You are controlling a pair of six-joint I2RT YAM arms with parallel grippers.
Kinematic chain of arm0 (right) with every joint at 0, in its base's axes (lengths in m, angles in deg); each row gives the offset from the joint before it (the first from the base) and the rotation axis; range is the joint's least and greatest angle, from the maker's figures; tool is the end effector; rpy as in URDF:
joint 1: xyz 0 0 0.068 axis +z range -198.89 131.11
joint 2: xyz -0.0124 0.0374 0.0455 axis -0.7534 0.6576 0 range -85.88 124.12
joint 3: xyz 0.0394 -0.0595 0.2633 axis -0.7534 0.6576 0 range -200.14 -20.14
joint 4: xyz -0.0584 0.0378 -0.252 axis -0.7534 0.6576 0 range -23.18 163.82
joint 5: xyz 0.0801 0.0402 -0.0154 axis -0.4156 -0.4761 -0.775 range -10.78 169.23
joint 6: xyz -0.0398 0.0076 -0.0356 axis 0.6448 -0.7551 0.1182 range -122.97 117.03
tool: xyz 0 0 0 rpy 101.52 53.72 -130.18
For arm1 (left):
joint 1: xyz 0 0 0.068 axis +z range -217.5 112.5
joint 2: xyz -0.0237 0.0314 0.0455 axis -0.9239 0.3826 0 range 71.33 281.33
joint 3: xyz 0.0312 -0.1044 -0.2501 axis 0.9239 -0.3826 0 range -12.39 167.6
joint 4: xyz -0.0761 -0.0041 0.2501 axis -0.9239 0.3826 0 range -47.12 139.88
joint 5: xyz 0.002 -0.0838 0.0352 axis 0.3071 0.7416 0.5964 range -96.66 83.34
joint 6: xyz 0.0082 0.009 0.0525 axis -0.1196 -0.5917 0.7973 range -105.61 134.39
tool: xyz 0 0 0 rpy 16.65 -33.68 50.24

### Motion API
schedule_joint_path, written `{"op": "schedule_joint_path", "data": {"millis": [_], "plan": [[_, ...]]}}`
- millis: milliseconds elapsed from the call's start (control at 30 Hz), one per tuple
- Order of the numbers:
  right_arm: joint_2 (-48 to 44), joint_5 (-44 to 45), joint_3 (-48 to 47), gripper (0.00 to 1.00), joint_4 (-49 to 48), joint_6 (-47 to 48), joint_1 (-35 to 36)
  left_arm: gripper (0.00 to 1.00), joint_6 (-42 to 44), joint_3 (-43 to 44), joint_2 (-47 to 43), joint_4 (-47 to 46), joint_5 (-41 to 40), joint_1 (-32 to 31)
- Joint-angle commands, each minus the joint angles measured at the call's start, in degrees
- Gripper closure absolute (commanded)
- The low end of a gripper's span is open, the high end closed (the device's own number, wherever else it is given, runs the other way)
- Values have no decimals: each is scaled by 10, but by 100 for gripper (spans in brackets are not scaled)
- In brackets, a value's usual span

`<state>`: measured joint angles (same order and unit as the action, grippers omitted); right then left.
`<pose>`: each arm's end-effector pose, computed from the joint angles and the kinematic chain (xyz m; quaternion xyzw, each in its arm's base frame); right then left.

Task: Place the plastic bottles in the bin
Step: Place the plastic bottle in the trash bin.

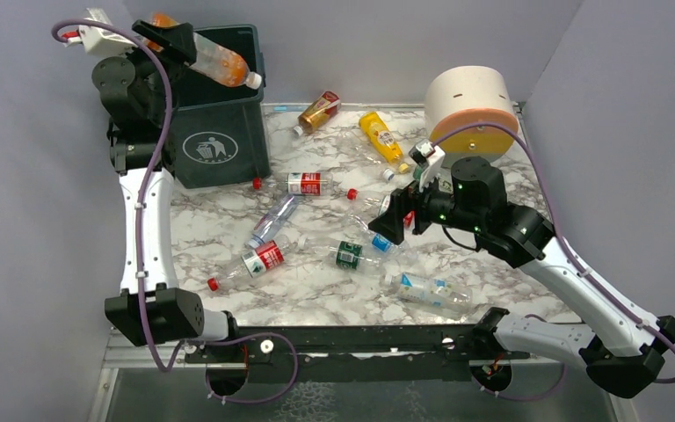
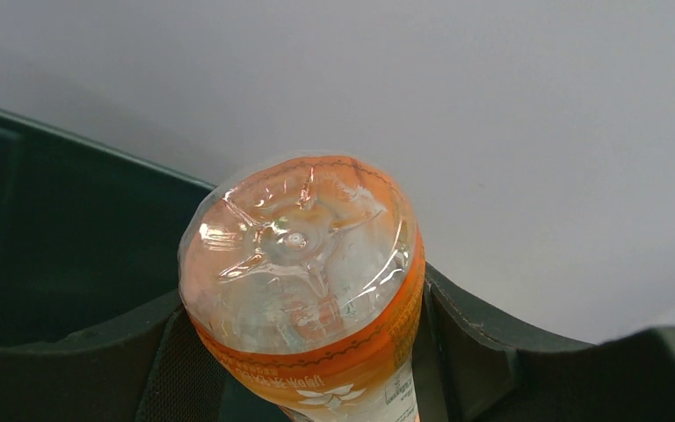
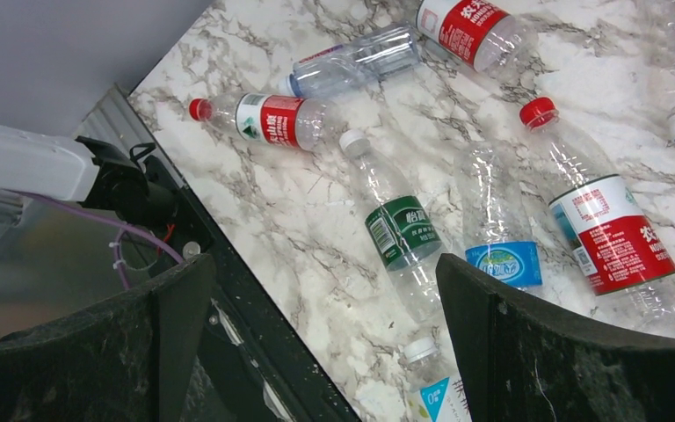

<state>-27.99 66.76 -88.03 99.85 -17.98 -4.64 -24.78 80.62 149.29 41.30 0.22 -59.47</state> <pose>0.1455 0.1526 0.3962 -0.2672 0.7871 0.3498 0.4320 0.2883 0.0364 0.5246 -0.1947 0.5656 -0.2494 0.7616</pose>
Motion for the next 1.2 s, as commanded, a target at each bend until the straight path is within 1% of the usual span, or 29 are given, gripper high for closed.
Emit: {"op": "schedule_joint_path", "data": {"millis": [0, 133, 233, 267, 333, 367, 467, 500, 533, 667, 733, 800, 933, 1067, 1167], "plan": [[-7, -16, 6, 1, -13, -4, 3, 57, -23, 12, 31, -26, -16, 59], [-6, -16, 16, 1, -16, -4, 3, 56, -20, 34, 75, -15, -16, 84], [1, -22, 21, 1, -23, -4, 3, 42, -36, 9, 84, -38, -23, 92], [4, -22, 21, 0, -24, -4, 3, 35, -35, 10, 90, -36, -22, 92], [12, -26, 20, 1, -27, -1, 3, 20, -32, 28, 110, -10, -10, 92], [17, -27, 20, 0, -26, 1, 3, 15, -29, 36, 117, 4, -3, 92], [33, -27, 24, 0, -29, 9, 3, 8, -20, 47, 119, 28, 12, 92], [40, -25, 26, 0, -29, 12, 3, 3, -17, 46, 113, 32, 12, 92], [46, -25, 29, 0, -31, 13, 3, 1, -12, 46, 106, 34, 12, 92], [66, -24, 47, 1, -44, 19, 3, 1, 0, 76, 89, 76, 33, 92], [76, -22, 60, 0, -53, 22, 3, 1, -2, 86, 77, 92, 66, 92], [88, -21, 71, 1, -59, 27, 3, 1, -9, 76, 58, 101, 100, 92], [117, -16, 89, 0, -66, 43, 3, 1, -26, 4, 2, 99, 174, 90], [154, 7, 99, 0, -61, 60, 3, 1, -48, -101, -50, 83, 243, 78], [179, -15, 108, 0, -80, 71, 3, 1, -49, -180, -90, 78, 264, 57]]}}
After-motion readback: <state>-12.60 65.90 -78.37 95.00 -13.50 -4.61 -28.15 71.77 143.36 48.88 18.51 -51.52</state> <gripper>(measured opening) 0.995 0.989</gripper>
